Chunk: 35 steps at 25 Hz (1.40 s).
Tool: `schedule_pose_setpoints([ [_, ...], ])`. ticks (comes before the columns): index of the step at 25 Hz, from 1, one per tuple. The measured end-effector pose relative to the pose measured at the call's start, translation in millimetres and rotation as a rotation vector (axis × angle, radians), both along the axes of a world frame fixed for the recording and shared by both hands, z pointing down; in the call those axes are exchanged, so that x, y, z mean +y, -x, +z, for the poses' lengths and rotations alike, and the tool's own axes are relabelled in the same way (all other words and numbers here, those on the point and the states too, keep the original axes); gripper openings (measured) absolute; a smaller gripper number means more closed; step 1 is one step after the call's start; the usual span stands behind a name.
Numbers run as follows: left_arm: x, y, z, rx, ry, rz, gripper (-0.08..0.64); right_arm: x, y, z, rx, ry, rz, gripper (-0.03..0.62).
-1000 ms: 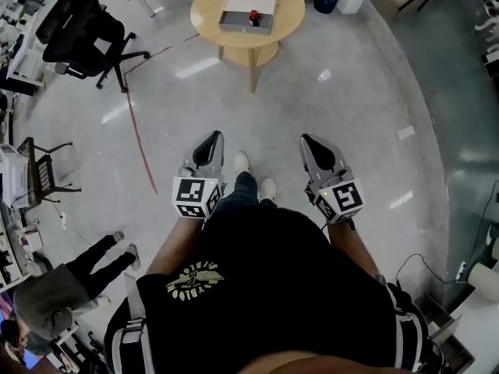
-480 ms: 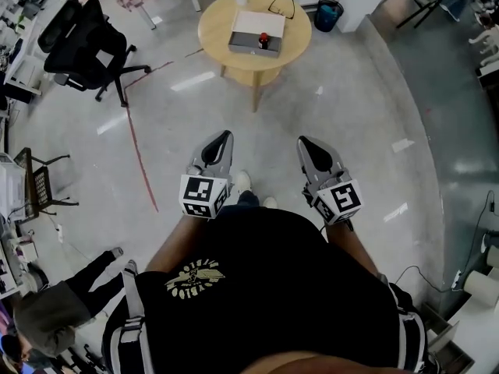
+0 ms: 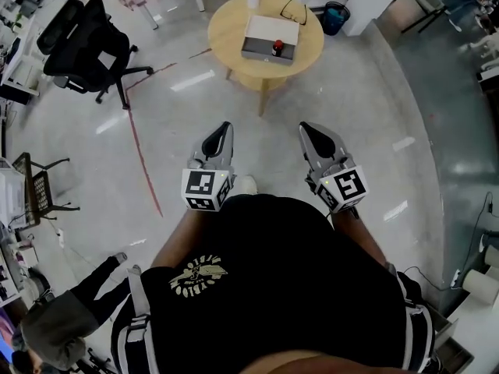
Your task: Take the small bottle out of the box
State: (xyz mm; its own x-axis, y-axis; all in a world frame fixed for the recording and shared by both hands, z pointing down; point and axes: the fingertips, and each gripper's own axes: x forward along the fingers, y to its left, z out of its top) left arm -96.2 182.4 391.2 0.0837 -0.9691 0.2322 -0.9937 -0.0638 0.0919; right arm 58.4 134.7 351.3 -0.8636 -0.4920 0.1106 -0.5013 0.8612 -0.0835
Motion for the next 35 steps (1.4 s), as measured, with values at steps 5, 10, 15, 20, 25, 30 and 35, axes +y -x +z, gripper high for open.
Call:
schedule_pose_setpoints([
  [5, -25, 18, -12, 0.024, -0.066, 0.031, 0.0, -10, 21, -10, 0.009, -0.052, 0.003, 0.002],
  [10, -46, 22, -8, 0.042, -0.073, 0.102, 0.0, -19, 27, -23, 0.001, -0.082, 0.044, 0.002],
  [15, -62, 19, -5, 0.07, -0.092, 0.141, 0.0, -24, 21, -14, 0.035, -0.053, 0.105, 0.002],
  [20, -69, 11, 6, 0.073, -0.054, 0.136, 0.0, -35, 16, -2, 0.058, -0.015, 0.096, 0.002],
  [25, -75, 13, 33, 0.062, 0.028, 0.109, 0.0, -48, 21, 18, 0.049, 0.039, 0.06, 0.002],
  [30, -77, 28, 40, 0.049, 0.056, 0.084, 0.0, -64, 40, 33, 0.025, 0.089, 0.034, 0.002],
  [35, -80, 50, 36, 0.061, 0.058, 0.034, 0.0, -67, 55, 34, 0.041, 0.084, 0.0, 0.002],
])
